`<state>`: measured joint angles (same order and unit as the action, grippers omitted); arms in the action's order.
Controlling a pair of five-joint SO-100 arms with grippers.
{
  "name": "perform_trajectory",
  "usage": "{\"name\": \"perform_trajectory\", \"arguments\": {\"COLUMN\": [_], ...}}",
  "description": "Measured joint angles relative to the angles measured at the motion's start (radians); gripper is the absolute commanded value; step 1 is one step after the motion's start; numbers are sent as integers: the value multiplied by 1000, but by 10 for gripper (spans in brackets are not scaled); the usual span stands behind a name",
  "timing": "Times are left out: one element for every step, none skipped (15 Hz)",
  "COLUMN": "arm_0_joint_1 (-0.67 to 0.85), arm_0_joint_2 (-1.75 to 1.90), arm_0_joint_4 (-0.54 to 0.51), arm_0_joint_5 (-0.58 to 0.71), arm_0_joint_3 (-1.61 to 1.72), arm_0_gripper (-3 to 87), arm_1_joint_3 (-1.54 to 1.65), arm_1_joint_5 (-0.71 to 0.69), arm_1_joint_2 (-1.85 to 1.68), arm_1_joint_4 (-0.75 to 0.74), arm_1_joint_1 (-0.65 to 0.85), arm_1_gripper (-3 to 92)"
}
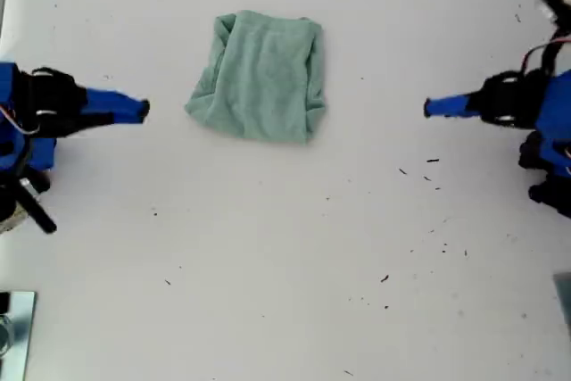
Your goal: Fold t shirt
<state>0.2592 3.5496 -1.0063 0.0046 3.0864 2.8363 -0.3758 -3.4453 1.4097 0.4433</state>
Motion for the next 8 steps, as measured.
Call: {"name": "perform_trajectory", "arguments": {"arm_0_joint_1": [-84, -121, -146, -173, -196, -216, -225, -224], "arm_0_joint_2": [23, 31, 43, 46, 48, 49, 49, 49], "arm_0_joint_4": [-2, -28, -29, -29, -29, -29, -29, -29], "arm_0_joint_5": [-107, -215, -212, -69, 92, 152, 172, 176], "arm_0_joint_3": [86, 120, 135, 144, 147, 147, 147, 147], "arm_0_gripper": [159, 177, 167, 157, 154, 153, 152, 152], "arm_1_joint_3": [109, 183, 201, 204, 204, 204, 206, 206], "arm_1_joint_5": [48, 77, 77, 61, -15, -167, -287, -327], "arm_1_joint_2": [-40, -31, -32, -61, -60, -48, -52, -52], "arm_1_joint_4": [-17, -35, -43, -48, -48, -48, -48, -48], "arm_1_joint_1": [-11, -34, -48, -43, -37, -35, -43, -48], "arm_1_gripper": [125, 126, 129, 126, 124, 121, 121, 121]}}
